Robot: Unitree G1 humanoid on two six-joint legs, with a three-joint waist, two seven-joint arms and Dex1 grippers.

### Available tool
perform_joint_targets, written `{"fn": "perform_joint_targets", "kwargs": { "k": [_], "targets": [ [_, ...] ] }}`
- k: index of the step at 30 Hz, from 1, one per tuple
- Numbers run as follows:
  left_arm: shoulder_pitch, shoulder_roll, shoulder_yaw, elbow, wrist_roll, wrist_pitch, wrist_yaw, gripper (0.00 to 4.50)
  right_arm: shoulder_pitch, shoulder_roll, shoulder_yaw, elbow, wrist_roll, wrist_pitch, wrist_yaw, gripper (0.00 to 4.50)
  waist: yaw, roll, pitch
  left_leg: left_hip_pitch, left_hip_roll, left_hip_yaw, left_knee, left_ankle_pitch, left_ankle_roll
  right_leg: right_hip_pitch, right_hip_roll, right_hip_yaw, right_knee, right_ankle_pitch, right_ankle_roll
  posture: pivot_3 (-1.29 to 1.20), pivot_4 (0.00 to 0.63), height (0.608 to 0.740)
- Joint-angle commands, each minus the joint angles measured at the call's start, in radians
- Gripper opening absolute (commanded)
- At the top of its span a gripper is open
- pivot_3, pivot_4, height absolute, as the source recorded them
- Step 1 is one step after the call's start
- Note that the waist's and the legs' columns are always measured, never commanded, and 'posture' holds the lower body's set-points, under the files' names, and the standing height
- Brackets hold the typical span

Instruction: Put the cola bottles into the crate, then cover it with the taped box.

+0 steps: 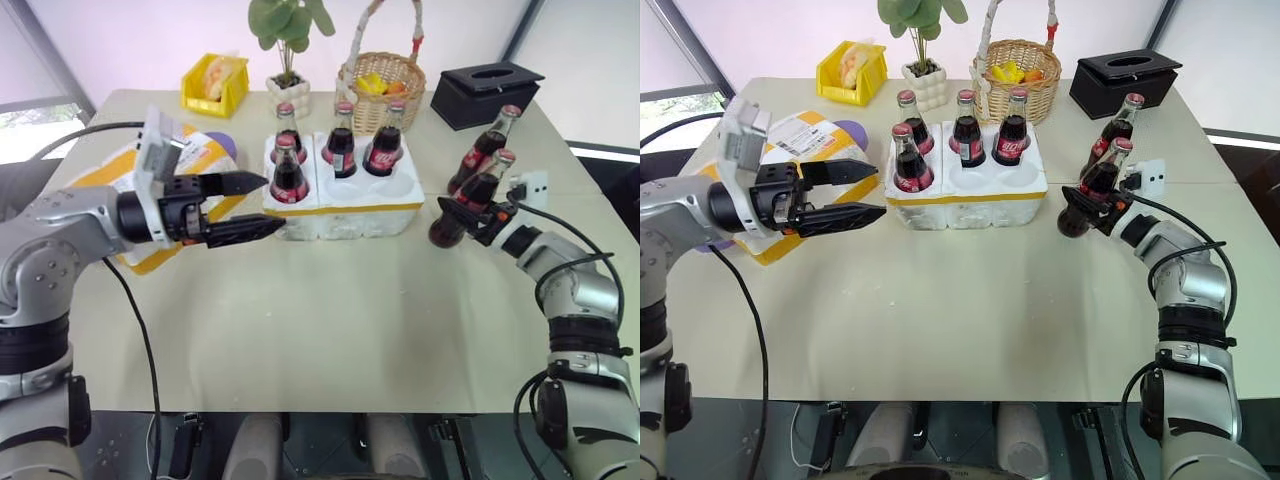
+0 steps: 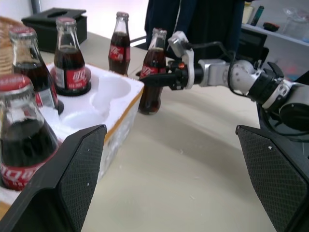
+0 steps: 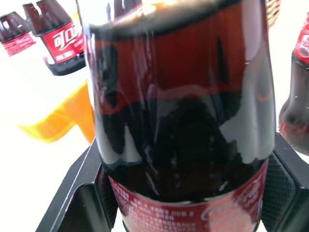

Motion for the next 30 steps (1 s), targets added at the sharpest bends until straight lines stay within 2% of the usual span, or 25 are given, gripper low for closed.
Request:
{"fn": "perform_joint_targets", "kwargs": {
  "k": [1,7,11,17,25,30],
  "targets": [
    [0.019,0.031,0.048,-0.04,-0.019,-0.02,0.002,4.5,-0.055,-0.069,-0.033,-0.157,0.052,0.03,0.041,2.85,0.0,0.002,0.001,0.0,0.0,0.001,0.0,0.0,0.0,-0.001,0.0,0.001,0.0,0.0,0.0,0.0,0.15,0.74],
    [0.065,0.035,0.07,-0.056,-0.021,-0.028,0.024,4.5,-0.194,-0.084,-0.004,-0.267,0.141,0.139,0.103,2.85,-0.009,0.003,0.002,0.0,0.001,0.002,0.0,0.0,0.0,-0.003,0.001,0.003,0.001,0.001,-0.002,0.0,0.15,0.74],
    [0.089,0.034,0.083,-0.072,-0.026,-0.035,0.045,4.5,-0.338,-0.001,0.03,-0.233,0.162,0.161,0.09,2.85,-0.026,0.003,0.002,0.0,0.001,0.002,0.0,0.0,0.0,-0.003,0.002,0.003,0.001,0.001,-0.002,0.0,0.15,0.74],
    [0.135,0.044,0.111,-0.118,-0.032,-0.041,0.083,4.5,-0.472,0.135,0.141,-0.099,0.082,0.08,0.113,2.85,-0.022,0.003,0.002,0.0,0.002,0.002,-0.002,0.0,0.0,-0.004,0.003,0.003,0.0,0.002,-0.002,0.0,0.15,0.74],
    [0.206,0.052,0.194,-0.177,-0.078,-0.03,0.157,4.5,-0.524,0.215,0.28,0.071,-0.095,-0.071,0.117,2.85,-0.021,0.003,0.002,-0.002,0.002,0.002,-0.002,0.0,0.0,-0.005,0.003,0.004,0.0,0.002,-0.002,0.0,0.15,0.74],
    [0.249,0.05,0.221,-0.21,-0.107,-0.034,0.198,4.5,-0.509,0.26,0.302,0.086,-0.125,-0.09,0.127,2.85,-0.025,0.003,0.002,-0.001,0.002,0.002,-0.003,0.0,0.0,-0.007,0.003,0.004,0.001,0.002,-0.002,0.0,0.15,0.74]
  ]
}}
